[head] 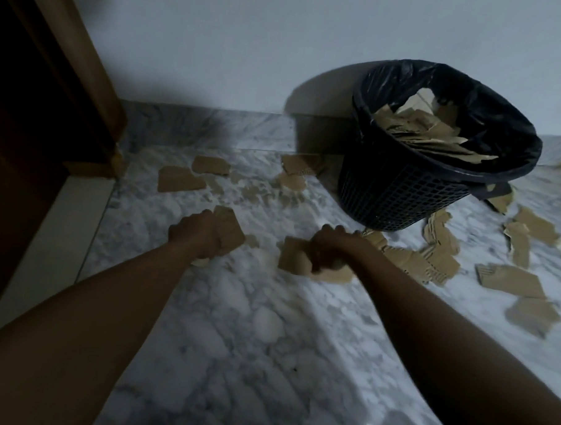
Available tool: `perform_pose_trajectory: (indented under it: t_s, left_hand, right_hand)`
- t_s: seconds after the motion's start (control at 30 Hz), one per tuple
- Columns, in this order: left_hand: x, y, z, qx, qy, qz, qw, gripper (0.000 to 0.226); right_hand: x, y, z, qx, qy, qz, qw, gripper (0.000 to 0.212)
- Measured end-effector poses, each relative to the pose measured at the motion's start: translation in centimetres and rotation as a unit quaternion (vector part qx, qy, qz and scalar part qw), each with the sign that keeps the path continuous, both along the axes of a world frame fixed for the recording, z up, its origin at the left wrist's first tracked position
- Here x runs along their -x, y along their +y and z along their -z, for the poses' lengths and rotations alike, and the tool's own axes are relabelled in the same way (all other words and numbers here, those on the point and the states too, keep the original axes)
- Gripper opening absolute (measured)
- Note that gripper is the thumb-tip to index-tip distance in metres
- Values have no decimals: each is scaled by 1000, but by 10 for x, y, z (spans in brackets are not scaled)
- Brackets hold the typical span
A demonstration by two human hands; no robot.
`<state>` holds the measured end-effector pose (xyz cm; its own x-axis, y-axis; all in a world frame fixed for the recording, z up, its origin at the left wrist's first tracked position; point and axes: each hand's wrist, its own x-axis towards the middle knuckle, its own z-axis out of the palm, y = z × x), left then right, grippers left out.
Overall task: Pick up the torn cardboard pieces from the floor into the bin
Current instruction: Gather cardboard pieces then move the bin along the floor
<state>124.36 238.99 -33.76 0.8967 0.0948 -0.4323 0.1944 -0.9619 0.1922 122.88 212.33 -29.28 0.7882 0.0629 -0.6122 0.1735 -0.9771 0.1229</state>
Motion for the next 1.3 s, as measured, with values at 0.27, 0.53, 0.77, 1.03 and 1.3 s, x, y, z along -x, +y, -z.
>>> perform_pose_trajectory:
  t_s: [0.27, 0.53, 0.77, 1.03, 1.3]
  left_hand:
    - [-1, 0, 5, -11, 2, -1, 1000, 54]
    - [-7, 4, 12, 16, -21, -15, 1000, 42]
    - [-14, 16, 11, 85, -40, -69, 993, 42]
    - [-50, 41, 3, -24, -30, -55, 998, 70]
    - [-117, 60, 19, -85, -16, 26, 996, 82]
  right_hand:
    - [4, -36, 22, 8, -41, -185, 982, 45]
    - [19, 50, 29, -161, -103, -197, 962, 49]
    - [18, 95, 39, -219, -154, -171, 948, 31]
    - [-43, 43, 43, -125, -205, 20, 970, 24]
    - [-112, 40, 56, -149, -214, -8, 965, 51]
